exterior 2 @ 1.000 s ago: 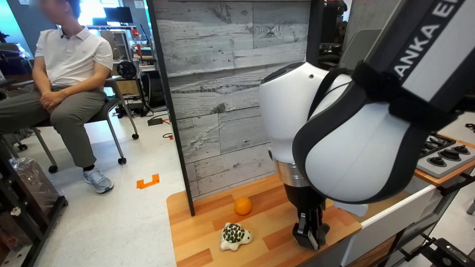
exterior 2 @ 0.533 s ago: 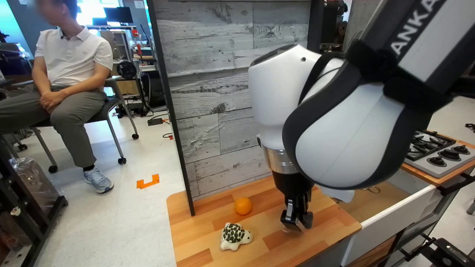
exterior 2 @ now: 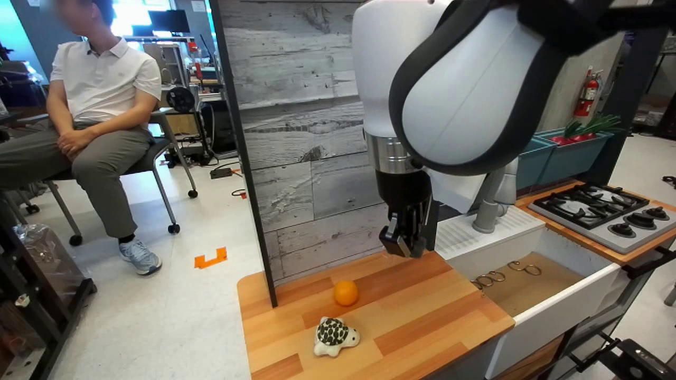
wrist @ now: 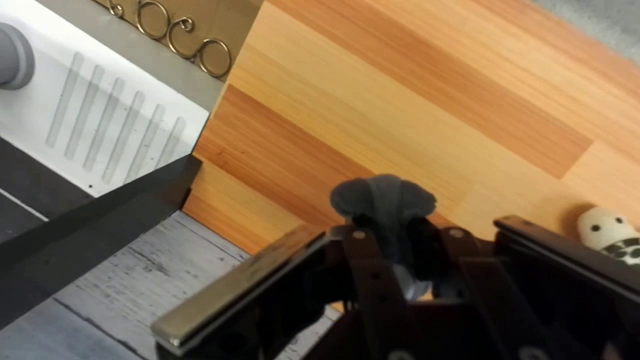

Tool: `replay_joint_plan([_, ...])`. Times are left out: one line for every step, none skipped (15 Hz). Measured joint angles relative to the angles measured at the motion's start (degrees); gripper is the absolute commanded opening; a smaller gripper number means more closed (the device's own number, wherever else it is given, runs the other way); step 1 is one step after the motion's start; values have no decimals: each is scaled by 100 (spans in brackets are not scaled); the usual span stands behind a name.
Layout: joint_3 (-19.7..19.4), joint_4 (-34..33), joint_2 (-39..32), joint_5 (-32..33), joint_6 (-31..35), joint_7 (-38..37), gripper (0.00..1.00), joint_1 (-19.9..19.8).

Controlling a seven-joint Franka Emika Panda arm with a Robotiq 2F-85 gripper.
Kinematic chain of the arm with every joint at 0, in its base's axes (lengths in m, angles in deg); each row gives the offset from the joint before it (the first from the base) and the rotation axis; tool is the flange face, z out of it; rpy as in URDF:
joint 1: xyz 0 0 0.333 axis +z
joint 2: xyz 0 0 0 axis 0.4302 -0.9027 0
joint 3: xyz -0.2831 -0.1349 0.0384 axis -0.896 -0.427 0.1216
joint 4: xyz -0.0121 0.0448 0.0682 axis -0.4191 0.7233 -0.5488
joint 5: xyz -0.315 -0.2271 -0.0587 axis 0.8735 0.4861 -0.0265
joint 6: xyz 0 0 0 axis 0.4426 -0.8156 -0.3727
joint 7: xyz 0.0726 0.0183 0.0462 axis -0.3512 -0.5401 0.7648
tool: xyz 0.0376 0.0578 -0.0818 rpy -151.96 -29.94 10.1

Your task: Move the teddy forward

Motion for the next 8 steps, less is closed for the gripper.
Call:
replay_joint_plan([-80, -71, -47, 14, -2, -45, 4, 4])
replay_joint_plan([-165, -146, -114, 24, -3, -90, 4, 12])
replay_joint_plan([-243, -224, -203, 27, -8, -130, 4, 16])
replay_joint_plan([-317, -313, -311, 29, -10, -173, 4, 20])
replay_joint_plan([-385, -401, -429, 34, -13, -216, 4, 28])
replay_joint_plan([-453, -495, -554, 49, -19, -261, 4, 41])
replay_joint_plan([-516, -594, -682, 72, -29, -308, 4, 58])
replay_joint_plan([-573, -699, -812, 89, -43, -344, 4, 76])
